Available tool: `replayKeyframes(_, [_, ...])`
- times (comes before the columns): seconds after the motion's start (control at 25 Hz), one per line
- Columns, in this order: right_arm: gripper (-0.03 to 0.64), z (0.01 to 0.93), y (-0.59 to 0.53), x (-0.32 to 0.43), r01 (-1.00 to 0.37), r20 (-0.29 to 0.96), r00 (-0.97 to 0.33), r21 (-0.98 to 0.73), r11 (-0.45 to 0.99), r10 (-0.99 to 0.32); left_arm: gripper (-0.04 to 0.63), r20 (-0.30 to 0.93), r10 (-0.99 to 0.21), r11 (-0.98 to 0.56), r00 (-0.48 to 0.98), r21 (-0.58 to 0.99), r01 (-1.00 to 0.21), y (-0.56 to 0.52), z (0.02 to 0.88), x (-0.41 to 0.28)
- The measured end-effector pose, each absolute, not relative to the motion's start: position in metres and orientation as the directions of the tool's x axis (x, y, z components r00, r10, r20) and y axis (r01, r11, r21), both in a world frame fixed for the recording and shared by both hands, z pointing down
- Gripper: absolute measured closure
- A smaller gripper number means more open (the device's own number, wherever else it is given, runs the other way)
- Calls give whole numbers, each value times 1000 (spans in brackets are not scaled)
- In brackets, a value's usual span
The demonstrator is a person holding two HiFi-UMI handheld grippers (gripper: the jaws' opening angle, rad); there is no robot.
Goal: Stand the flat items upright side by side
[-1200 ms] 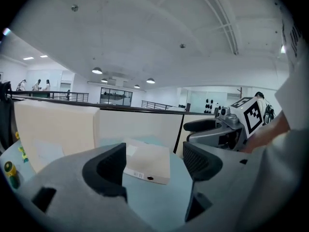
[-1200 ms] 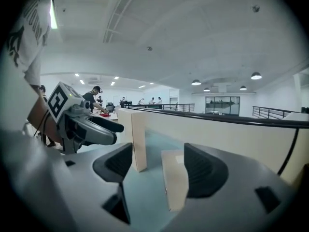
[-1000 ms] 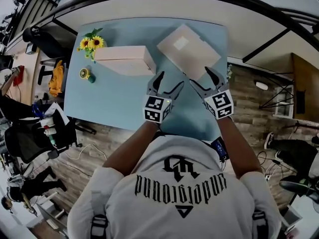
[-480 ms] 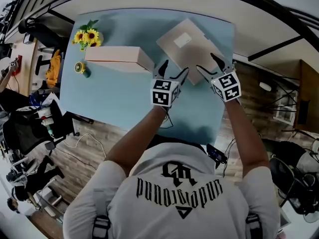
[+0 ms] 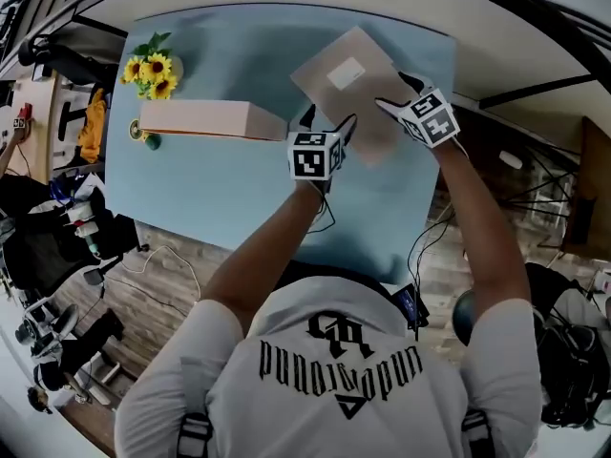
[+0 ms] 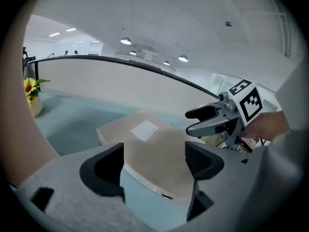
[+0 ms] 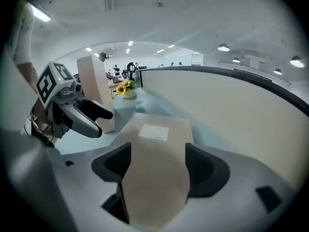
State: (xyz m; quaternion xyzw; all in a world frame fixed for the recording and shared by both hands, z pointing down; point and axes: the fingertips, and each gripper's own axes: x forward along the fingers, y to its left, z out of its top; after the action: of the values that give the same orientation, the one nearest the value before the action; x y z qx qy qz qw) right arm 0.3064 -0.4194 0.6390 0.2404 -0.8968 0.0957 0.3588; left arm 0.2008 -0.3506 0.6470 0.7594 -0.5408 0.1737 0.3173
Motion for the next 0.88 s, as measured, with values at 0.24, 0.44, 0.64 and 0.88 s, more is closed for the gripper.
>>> replayKeyframes(0.24, [239, 678, -451, 309, -492, 753, -586, -34, 870, -301, 176, 655, -678, -132, 335, 340, -931, -362, 683, 193])
replayKeyframes(0.44, [197, 704, -473, 318, -508, 792, -556, -84, 857, -252, 170, 682, -651, -80, 333, 375, -924, -367, 707, 193])
replayKeyframes(0.64, [183, 723, -479, 317, -498, 816, -550, -148, 855, -179, 160, 694, -646, -24, 318, 399, -917, -371, 721, 193])
replayKeyframes(0.88, [175, 736, -478, 314, -495, 808, -582, -269, 826, -85, 152, 726, -609, 57, 319, 441, -896, -371, 742, 193])
